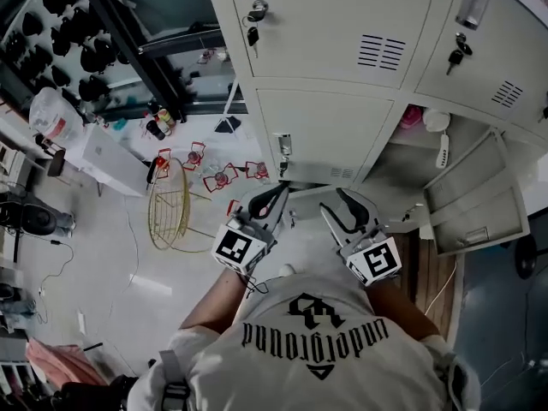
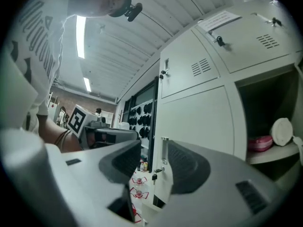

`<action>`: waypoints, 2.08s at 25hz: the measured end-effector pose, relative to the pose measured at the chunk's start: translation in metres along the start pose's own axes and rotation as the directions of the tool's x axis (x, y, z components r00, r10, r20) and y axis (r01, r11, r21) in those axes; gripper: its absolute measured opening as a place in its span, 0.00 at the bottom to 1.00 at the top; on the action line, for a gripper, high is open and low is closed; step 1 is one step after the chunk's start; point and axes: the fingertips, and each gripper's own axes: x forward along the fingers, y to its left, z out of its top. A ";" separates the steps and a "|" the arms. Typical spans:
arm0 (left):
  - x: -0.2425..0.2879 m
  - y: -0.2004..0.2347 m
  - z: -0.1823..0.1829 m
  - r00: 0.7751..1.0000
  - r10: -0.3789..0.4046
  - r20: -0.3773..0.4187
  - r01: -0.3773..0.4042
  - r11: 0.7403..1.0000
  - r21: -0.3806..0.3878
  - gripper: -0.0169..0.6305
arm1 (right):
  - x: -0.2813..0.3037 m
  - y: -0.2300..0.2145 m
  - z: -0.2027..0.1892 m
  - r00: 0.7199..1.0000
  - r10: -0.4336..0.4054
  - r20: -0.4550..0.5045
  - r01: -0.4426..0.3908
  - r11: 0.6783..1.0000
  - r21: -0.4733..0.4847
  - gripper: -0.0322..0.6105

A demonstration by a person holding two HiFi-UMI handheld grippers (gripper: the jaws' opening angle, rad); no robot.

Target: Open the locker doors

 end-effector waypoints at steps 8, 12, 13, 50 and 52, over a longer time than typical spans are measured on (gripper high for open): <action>-0.036 0.054 -0.004 1.000 -0.012 -0.021 0.011 0.999 -0.040 0.04 | 0.079 0.031 -0.009 1.000 0.003 -0.026 -0.003 1.000 -0.002 0.34; -0.048 0.071 -0.008 1.000 -0.016 -0.021 0.015 0.999 -0.041 0.04 | 0.103 0.036 -0.018 0.999 -0.010 -0.047 0.009 1.000 -0.009 0.34; -0.051 0.076 -0.010 1.000 -0.018 -0.015 0.017 0.999 -0.031 0.04 | 0.108 0.036 -0.020 0.999 -0.010 -0.051 0.009 1.000 -0.013 0.34; -0.024 0.148 -0.040 0.997 0.020 -0.077 -0.027 0.995 -0.091 0.04 | 0.199 0.007 -0.075 0.990 -0.033 -0.137 0.040 0.998 0.047 0.38; -0.025 0.148 -0.042 0.997 0.015 -0.070 -0.021 0.997 -0.080 0.04 | 0.199 0.007 -0.076 0.990 -0.038 -0.139 0.045 0.998 0.049 0.38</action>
